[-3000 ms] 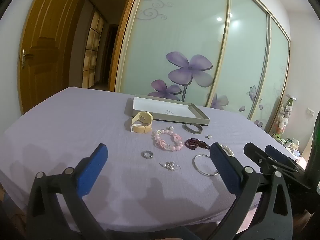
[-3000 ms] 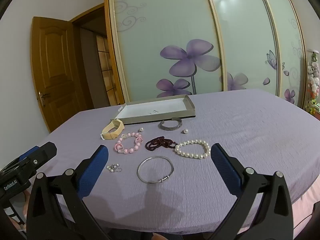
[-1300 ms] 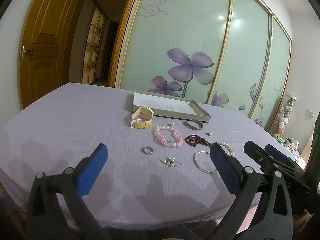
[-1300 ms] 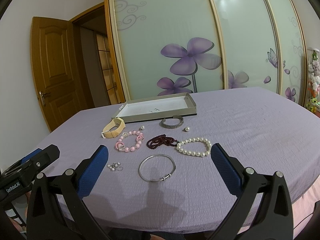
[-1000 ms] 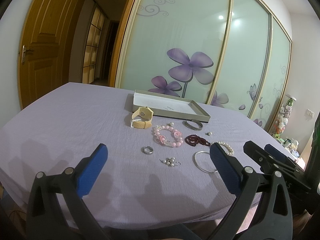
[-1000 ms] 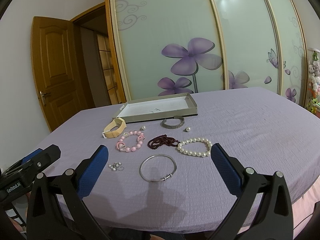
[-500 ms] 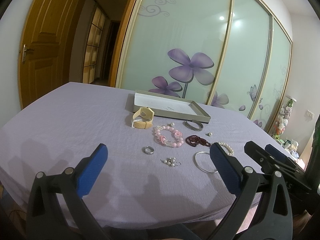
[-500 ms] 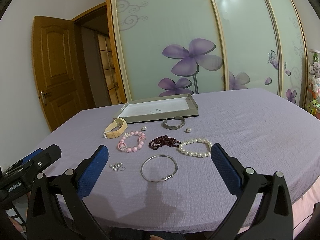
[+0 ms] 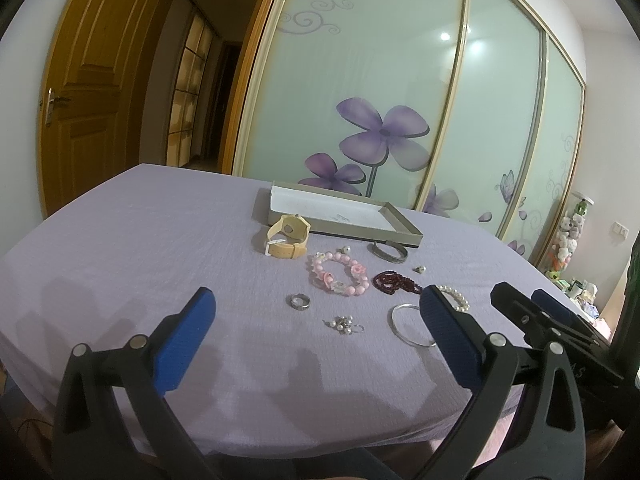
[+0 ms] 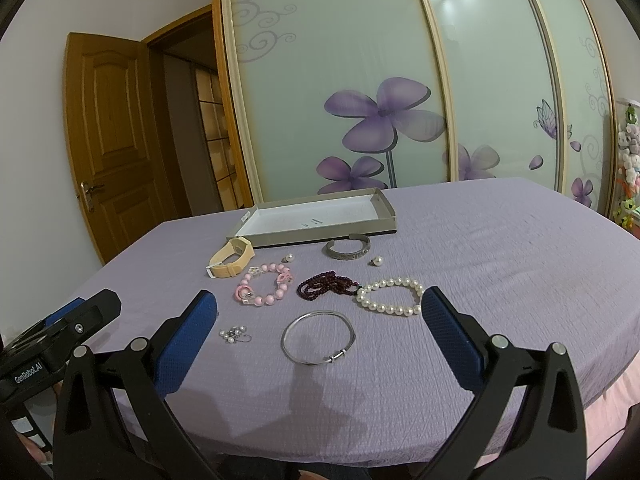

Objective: Organize jewelry
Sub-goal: 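Grasp the silver ring with the left tool while the right tool grasps the pearl bracelet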

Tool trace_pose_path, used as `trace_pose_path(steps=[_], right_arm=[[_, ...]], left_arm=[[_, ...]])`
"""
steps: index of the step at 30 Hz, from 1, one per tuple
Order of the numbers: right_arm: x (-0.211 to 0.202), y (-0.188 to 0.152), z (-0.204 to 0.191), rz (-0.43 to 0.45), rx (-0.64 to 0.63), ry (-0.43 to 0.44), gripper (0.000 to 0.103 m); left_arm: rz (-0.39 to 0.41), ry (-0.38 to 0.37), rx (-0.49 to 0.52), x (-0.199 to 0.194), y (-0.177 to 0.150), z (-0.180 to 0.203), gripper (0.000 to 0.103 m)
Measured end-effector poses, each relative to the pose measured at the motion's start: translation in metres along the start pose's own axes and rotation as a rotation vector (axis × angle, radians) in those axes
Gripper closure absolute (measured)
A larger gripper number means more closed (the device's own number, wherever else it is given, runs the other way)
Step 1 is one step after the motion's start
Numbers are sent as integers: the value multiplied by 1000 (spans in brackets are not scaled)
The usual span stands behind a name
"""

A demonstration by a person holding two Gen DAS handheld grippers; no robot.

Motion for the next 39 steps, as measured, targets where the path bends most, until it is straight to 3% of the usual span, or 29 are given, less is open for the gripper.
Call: trace_pose_path(steps=[7, 20, 31, 34, 39], right_arm=[[11, -1, 11, -21, 19, -23, 1], [59, 3, 56, -145, 54, -148, 1], [113, 3, 78, -317, 20, -203, 26], [120, 6, 84, -339, 38, -219, 37], [131, 9, 94, -375, 50, -265, 47]], left_arm=[[-40, 6, -8, 9, -3, -2, 2], [-210, -21, -51, 50, -25, -16, 2], [-311, 15, -43, 87, -28, -30, 2], [-320, 19, -36, 94, -25, -32, 2], [-333, 17, -35, 103, -21, -35, 2]])
Point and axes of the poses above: each gripper's, at about its wrist camera, not at the fingertips, and x roughly the way its jaws point, z to its right, y to its top, the point moved 4 cm from there along x, roughly the way its jaws point, and after that the axes turned 9 degrees about x, right-handed, at the moved point
